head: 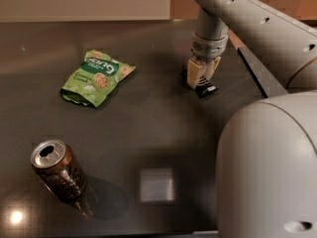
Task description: Pick rxbar chocolate
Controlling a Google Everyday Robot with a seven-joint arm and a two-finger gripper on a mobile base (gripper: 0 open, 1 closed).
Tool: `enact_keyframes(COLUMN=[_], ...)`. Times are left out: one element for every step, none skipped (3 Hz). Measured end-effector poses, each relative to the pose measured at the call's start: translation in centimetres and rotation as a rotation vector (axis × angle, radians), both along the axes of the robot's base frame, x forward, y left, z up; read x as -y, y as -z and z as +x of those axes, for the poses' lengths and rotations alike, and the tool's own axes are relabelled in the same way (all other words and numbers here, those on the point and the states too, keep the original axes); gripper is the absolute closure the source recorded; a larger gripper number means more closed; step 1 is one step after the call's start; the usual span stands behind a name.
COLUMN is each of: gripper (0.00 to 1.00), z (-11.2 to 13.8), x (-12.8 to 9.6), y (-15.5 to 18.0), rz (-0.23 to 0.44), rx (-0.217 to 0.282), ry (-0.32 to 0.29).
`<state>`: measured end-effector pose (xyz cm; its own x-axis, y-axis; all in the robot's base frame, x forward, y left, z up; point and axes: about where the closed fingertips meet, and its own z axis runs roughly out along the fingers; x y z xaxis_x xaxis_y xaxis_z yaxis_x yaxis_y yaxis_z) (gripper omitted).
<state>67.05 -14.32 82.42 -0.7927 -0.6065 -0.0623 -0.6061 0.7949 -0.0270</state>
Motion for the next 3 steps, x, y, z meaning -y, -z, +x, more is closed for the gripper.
enact_keyframes(gripper=[0.94,1.0,1.0], z=[0.0,-0.8,-2.6], x=[0.0,-0.1,-1.1], y=[-0.2,-2.1,-5.2], rz=[0.0,0.017,0.06], rx=[0.0,0.037,0.066], ry=[0.0,-0.051,-0.165])
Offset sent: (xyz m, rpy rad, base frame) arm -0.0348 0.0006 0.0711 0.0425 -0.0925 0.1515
